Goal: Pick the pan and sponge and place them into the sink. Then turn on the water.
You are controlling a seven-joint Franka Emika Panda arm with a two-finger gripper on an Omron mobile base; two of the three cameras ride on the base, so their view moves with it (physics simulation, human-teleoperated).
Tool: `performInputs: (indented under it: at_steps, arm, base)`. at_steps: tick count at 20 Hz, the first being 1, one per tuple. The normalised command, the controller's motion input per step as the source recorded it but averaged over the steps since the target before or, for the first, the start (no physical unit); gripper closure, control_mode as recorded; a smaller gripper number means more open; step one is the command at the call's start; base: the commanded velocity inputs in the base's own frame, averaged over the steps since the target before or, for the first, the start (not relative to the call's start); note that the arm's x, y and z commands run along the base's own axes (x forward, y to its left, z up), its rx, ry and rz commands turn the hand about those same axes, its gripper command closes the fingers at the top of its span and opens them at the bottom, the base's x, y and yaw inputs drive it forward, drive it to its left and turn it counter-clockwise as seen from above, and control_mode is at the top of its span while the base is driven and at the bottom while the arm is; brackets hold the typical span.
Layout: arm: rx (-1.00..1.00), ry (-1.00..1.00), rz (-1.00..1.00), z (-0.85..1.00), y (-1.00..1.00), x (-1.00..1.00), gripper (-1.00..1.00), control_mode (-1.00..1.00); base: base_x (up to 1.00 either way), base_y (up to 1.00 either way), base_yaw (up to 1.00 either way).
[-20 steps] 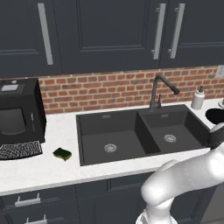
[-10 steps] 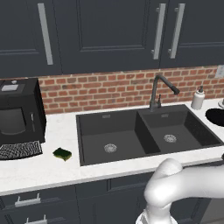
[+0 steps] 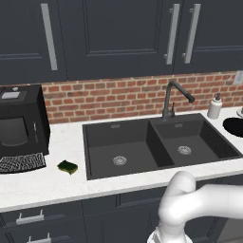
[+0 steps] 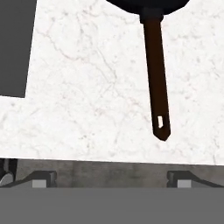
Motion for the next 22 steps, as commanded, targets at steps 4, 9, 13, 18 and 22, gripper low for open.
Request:
performInputs:
  at_steps: [4,9,13,18,22]
  arm:
    - [-0.02,0.05,0.07,-0.29,-0.15,0.0,-1.0,-1.0]
    - [0.0,0.01,0.09,-0.22,-0.19,0.0,-1.0,-1.0]
    - [0.0,0.0,0.1,-0.17,-0.18,0.0,-1.0,-1.0]
    - [0.0,0.0,0.03,-0.03,-0.05,0.14,-1.0,-1.0]
    - [0.0,0.02,0.0,-0.03,0.0,0.24,-1.0,-1.0]
  base:
    - [0.0,0.0,0.0]
    - [0.0,0.0,0.0]
    - [0.0,0.0,0.0]
    - [0.0,0.0,0.0]
    - [0.0,0.0,0.0]
